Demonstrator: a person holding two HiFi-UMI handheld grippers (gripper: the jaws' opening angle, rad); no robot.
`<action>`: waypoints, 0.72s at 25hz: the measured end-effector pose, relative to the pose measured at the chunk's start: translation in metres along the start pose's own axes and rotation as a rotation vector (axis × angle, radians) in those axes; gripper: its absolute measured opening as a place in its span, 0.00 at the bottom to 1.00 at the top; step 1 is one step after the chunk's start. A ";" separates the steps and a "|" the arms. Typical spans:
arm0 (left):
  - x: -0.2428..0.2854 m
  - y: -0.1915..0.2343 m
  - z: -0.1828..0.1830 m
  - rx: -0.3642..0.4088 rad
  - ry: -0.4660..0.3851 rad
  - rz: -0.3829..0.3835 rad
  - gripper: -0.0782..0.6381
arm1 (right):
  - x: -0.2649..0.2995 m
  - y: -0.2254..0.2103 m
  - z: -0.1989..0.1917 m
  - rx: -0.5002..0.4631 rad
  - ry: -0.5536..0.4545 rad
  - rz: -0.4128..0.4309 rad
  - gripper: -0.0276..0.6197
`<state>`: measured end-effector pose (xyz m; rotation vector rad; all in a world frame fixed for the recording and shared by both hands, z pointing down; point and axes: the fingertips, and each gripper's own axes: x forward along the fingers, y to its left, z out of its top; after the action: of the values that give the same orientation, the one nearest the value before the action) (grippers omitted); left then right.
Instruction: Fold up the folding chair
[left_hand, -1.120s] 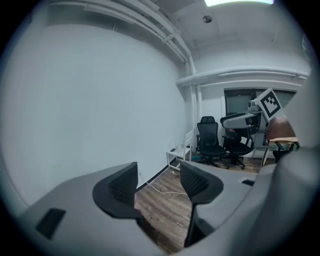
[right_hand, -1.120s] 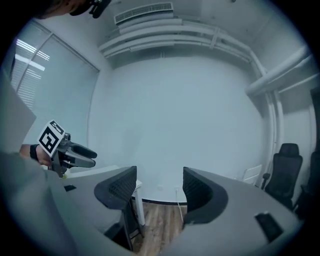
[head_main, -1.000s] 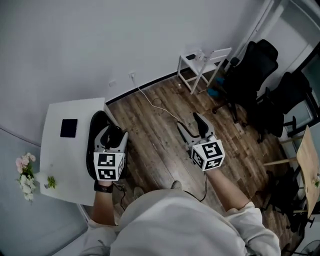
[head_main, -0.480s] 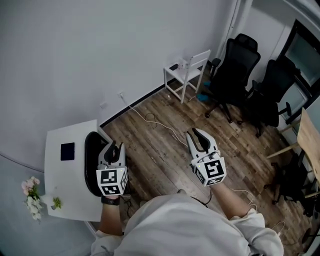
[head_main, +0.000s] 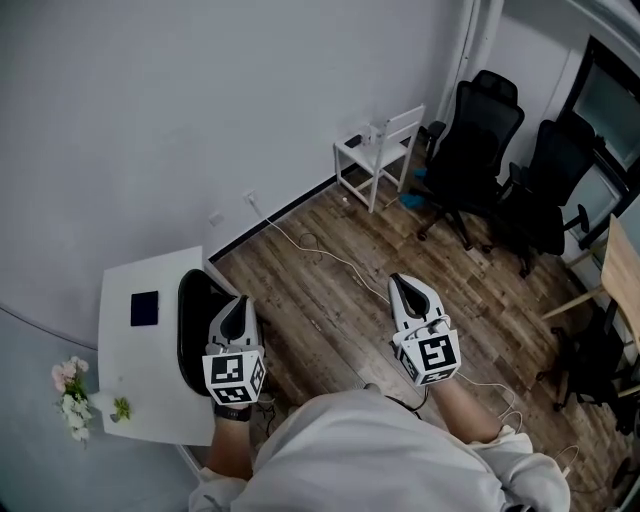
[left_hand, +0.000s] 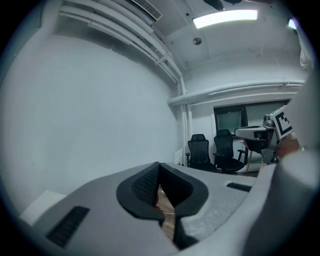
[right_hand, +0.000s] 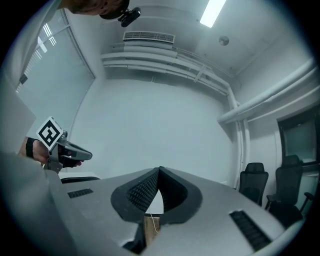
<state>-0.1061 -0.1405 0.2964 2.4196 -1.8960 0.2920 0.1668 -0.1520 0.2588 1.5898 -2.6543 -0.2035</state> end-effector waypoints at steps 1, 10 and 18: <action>0.000 -0.001 -0.002 -0.001 0.005 0.000 0.12 | -0.001 0.001 -0.001 -0.001 0.002 0.004 0.07; -0.008 0.002 -0.008 -0.015 0.011 0.015 0.12 | -0.007 0.013 -0.008 0.007 0.002 0.026 0.07; -0.016 0.008 -0.014 -0.016 0.023 0.031 0.12 | -0.002 0.022 -0.008 0.009 0.004 0.046 0.07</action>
<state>-0.1190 -0.1250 0.3062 2.3686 -1.9199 0.3035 0.1492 -0.1402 0.2701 1.5275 -2.6896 -0.1858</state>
